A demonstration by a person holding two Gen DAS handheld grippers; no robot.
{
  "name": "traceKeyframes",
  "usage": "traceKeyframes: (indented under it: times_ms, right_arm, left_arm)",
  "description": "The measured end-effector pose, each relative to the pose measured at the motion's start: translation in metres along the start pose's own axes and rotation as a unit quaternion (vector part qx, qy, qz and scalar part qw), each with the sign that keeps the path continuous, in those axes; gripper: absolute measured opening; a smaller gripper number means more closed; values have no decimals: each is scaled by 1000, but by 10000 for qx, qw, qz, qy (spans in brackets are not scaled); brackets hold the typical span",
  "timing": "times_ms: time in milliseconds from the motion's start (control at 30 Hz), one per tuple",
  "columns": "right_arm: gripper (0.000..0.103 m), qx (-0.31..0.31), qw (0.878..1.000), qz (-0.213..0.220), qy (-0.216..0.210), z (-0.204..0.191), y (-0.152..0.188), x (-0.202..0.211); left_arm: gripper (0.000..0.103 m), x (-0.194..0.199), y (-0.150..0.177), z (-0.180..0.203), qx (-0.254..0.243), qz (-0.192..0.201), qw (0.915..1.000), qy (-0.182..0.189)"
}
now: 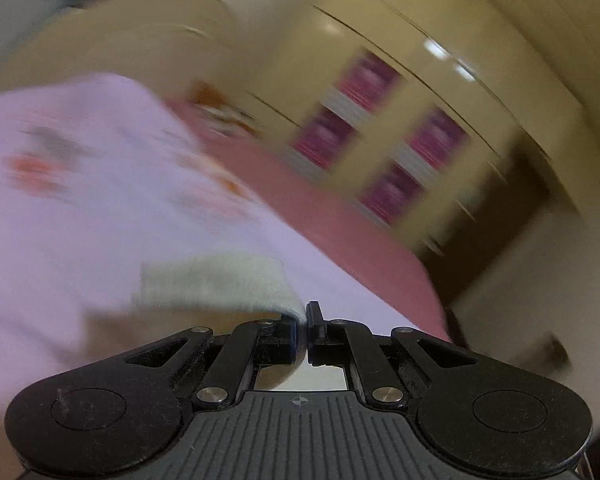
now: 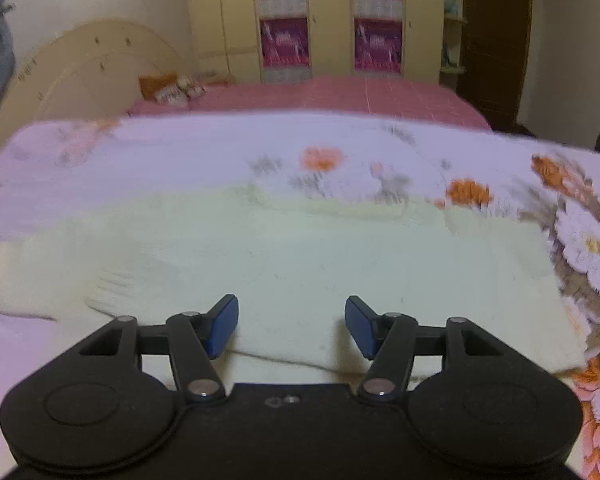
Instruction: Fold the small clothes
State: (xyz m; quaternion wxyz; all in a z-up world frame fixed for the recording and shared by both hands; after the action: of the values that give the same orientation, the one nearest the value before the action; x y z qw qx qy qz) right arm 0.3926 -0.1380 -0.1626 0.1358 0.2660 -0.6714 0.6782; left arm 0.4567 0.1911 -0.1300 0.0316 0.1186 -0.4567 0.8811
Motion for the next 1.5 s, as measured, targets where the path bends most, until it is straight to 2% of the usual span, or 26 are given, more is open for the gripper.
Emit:
traceKeyframes:
  times_ms: [100,200,233,300,367,433,467,500,533,567,633,733,800,900,933,967,1033,1100,1167,1233,1300,1367,1500]
  right_arm:
    - [58,-269,9995,85,-139,12,-1,9]
    - [58,-839,9960,254,-188,35,-8,29]
    - [59,-964,9948,293,-161,42,-9,35]
    - [59,-1140,9926,334,-245,55,-8,47]
    - [59,-1157,9924,368,-204,67,-6,55]
    - [59,-1186,9922,365,-146,78,-3,59]
    - [59,-1246,9916,325,-149,82,-2,59]
    - [60,-1348,9903,272,-195,85,1,58]
    - [60,-1434,9891,235,-246,87,2,57]
    - [60,-1508,9879,202,-296,88,3,55]
    - [61,-1578,9865,181,-395,87,3,52]
    - [62,-1641,9854,134,-438,84,1,39]
    - [62,-1874,9811,92,-472,85,-1,27]
    - [51,-1889,9803,30,-581,72,-6,12]
    - [40,-1785,9820,21,-617,66,-7,10]
    - [25,-1687,9835,-17,-654,59,-7,7]
    - [10,-1539,9855,-92,-714,49,-7,2]
    - [8,-1395,9877,12,-705,45,-10,5]
    - [7,-1344,9880,422,-638,50,-22,22]
    - [7,-1145,9892,813,-424,59,-36,42]
    - [7,-1050,9892,1004,-211,76,-45,56]
    - [7,-960,9901,1020,26,95,-46,62]
    - [7,-1134,9907,635,415,130,-22,55]
  left_arm:
    - [5,-29,44,61,-251,-564,9963,596]
    - [5,-51,98,111,-424,-1252,9865,965]
    - [5,-60,118,124,-530,-1581,9806,1027]
    - [5,-66,150,142,-848,-1983,9712,1015]
    - [6,-75,173,146,-1043,-2461,9595,893]
    - [20,-64,179,149,-1039,-2631,9556,824]
    - [46,-57,175,147,-1022,-2540,9582,828]
    - [79,-51,166,143,-1068,-2339,9633,773]
    - [89,-44,158,137,-1153,-2090,9687,684]
    - [92,-28,149,133,-1275,-1810,9734,594]
    - [92,-1,135,131,-1569,-1579,9740,411]
    - [92,15,123,107,-2046,-1406,9686,-126]
    - [92,23,125,85,-2212,-1428,9637,-442]
    - [92,28,131,70,-2355,-1464,9579,-745]
    - [92,26,137,68,-2387,-1481,9565,-789]
    - [92,24,141,67,-2432,-1490,9549,-826]
    - [92,22,145,67,-2588,-1413,9513,-895]
    - [92,18,144,70,-2697,-1297,9495,-938]
    - [92,14,138,70,-2749,-1166,9487,-1039]
    - [92,10,132,71,-2730,-1069,9490,-1157]
    - [92,4,129,66,-2687,-969,9497,-1282]
    - [91,-1,127,58,-2567,-881,9518,-1433]
    - [91,1,122,42,-2199,-645,9593,-1651]
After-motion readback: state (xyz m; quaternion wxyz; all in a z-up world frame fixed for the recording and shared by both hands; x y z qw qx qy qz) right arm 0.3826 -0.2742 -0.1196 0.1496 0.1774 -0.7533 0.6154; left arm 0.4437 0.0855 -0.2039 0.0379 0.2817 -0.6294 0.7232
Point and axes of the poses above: each gripper's, at about its wrist camera, not at the fingertips, and x roughly against the way its jaws point, z to its right, y to its underside, the point moved 3 cm from there along -x, roughly the way its jaws point, and after that the axes turned 14 degrees about z, right-handed, at the moved point
